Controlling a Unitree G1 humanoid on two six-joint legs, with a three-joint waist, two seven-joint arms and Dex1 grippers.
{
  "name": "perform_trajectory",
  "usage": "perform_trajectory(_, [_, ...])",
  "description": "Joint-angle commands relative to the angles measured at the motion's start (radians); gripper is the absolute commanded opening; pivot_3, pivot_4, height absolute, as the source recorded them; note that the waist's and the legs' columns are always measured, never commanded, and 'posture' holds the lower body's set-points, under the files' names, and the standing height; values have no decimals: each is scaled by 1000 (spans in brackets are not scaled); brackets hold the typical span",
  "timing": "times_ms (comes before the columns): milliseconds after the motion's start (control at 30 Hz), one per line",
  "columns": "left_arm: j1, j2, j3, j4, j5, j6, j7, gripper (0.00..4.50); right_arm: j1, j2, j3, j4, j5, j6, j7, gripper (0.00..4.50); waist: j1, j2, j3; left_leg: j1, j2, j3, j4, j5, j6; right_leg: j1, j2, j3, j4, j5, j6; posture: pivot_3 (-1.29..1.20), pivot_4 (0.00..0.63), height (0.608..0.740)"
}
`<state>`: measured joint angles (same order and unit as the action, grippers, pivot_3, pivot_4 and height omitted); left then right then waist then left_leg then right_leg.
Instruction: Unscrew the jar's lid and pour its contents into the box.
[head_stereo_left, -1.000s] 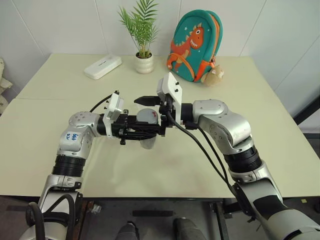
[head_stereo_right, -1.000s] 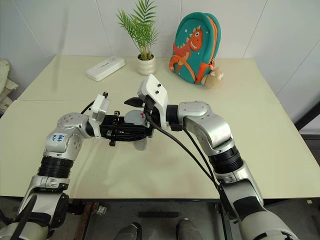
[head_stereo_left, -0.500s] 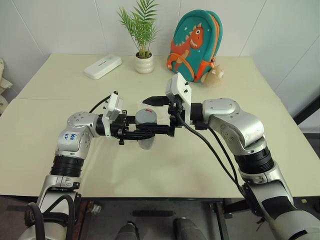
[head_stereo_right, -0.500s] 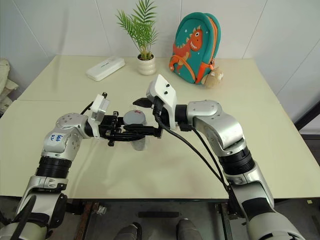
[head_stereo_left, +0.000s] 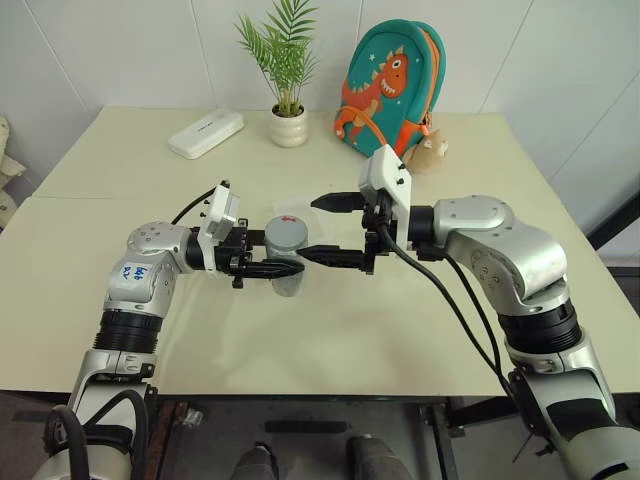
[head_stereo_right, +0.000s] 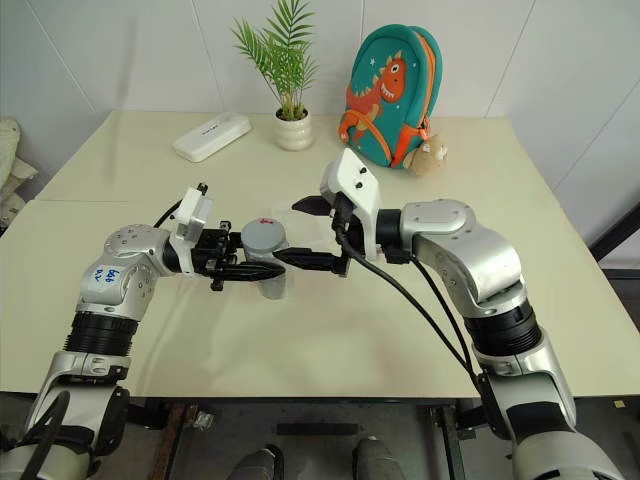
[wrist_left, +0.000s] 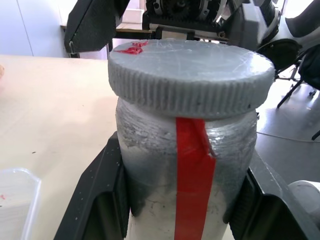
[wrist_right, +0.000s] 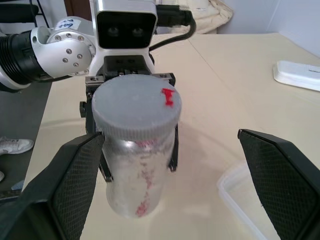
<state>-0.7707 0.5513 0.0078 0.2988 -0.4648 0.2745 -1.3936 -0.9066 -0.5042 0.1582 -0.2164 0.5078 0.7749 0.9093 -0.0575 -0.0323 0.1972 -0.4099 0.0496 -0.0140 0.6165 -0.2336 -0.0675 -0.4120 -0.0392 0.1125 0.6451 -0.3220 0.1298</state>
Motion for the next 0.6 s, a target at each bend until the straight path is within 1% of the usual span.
perform_trajectory(33, [-10,10,17,7,-2,-25,-9,1980,-14,-8,-49,-76,49,22,-3,4485,-1,0,0,0,0,0,0,0,0,0,0,0,0,0,0,0,150,740])
perform_trajectory(167, [-18,4,12,18,-3,-31,-10,1980,-59,39,-61,-54,61,22,-47,4485,-2,0,0,0,0,0,0,0,0,0,0,0,0,0,0,0,150,740])
perform_trajectory(300, [-27,-9,5,26,-1,-39,-11,1980,-98,116,-48,-15,61,8,-80,4485,-1,0,0,0,0,0,0,0,0,0,0,0,1,0,0,0,150,740])
perform_trajectory(433, [-33,-20,1,31,1,-48,-11,1980,-91,180,-2,14,33,-14,-92,4485,1,0,0,0,0,0,0,0,0,0,0,0,0,0,0,0,150,740])
perform_trajectory(600, [-24,-20,3,18,-1,-41,-6,1980,-77,221,37,32,10,-24,-104,4485,-1,0,0,0,0,0,0,0,0,-1,0,0,1,0,0,0,150,740])
